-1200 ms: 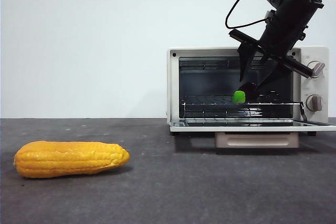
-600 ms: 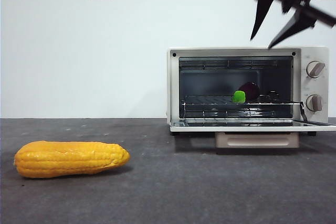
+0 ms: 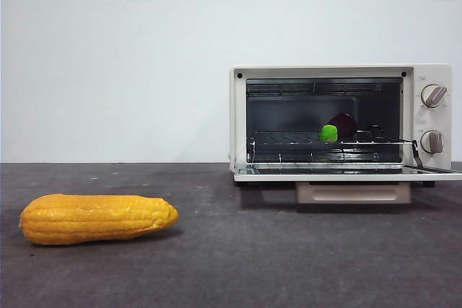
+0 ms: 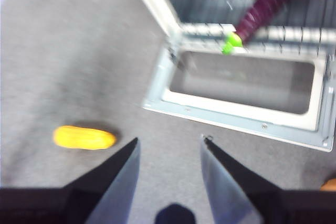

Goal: Take the eggplant from the table,put the eggplant in the oven

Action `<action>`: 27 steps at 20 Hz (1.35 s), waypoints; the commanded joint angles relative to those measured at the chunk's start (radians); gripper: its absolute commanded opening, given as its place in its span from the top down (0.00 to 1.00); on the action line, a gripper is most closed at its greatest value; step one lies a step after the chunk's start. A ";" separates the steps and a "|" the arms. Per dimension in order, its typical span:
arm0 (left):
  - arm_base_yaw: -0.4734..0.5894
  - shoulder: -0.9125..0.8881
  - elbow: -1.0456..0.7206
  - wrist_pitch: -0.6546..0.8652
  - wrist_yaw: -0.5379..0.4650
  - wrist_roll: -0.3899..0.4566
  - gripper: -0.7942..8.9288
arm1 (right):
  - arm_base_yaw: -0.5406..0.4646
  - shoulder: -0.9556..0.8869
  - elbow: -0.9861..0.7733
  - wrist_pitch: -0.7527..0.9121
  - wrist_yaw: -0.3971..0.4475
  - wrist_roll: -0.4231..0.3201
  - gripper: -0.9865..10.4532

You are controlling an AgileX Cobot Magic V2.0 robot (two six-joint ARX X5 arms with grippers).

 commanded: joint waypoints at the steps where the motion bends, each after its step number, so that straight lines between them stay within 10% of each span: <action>1: -0.003 0.010 -0.003 0.010 0.002 -0.004 0.92 | 0.013 -0.088 -0.001 -0.024 -0.004 -0.016 0.75; 27: -0.010 0.190 -0.003 0.221 0.001 -0.069 0.92 | 0.014 -0.285 -0.002 -0.245 0.056 -0.087 0.92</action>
